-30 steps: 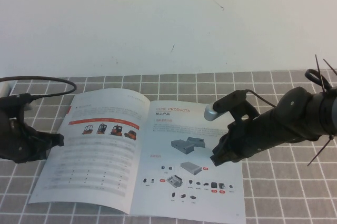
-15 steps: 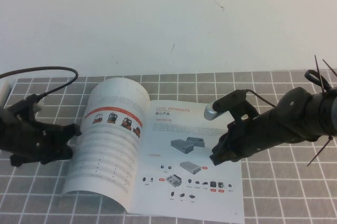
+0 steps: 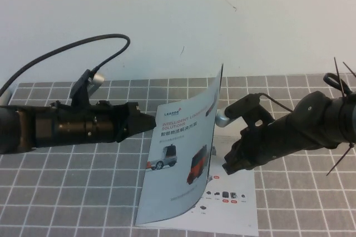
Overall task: Close book
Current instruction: 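Close the open booklet and leave it lying on the table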
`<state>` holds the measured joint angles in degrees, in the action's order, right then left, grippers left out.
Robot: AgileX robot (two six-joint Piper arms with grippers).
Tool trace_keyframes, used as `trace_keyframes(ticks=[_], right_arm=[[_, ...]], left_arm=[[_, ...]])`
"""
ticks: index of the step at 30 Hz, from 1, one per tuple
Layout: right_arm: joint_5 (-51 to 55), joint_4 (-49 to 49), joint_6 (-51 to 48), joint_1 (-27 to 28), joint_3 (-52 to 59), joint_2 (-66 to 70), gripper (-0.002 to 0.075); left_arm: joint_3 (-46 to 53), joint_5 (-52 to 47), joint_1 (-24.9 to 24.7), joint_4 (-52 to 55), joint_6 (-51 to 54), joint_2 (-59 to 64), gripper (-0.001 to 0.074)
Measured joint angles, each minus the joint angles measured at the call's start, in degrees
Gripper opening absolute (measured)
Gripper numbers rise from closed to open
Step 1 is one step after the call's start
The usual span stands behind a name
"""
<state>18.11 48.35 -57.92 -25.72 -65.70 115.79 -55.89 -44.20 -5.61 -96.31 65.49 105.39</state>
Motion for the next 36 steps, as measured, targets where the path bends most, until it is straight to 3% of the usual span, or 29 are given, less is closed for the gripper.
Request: trace_keyframes(ticks=[10,16,21,28,36], right_arm=[[-0.73,-6.43,1.63,0.19,0.22,-14.25,-0.0002],[1.92,-13.21,2.74,0.24,0.52,-26.53,-0.0002],[10.18,-29.42,14.33,2.09,0.52,-37.12,-0.0002],[25.09,-63.78,40.69,5.31,0.52,-52.25,-0.0002],[34.15,-78.7,50.59,5.33,9.5,-71.8,-0.0002]], left_arm=[[-0.05,-0.97,4.44,-0.54,4.81,-6.22,-0.0002],[-0.05,-0.41,9.66,-0.43,13.17,-18.19,-0.0003],[1.0,11.24,12.22,7.27,14.93,-33.77,-0.0002],[9.65,25.16,11.02,10.6,19.96,-49.23,-0.0002],[16.71,33.57,2.0,4.27,34.83,-53.46,-0.0003]])
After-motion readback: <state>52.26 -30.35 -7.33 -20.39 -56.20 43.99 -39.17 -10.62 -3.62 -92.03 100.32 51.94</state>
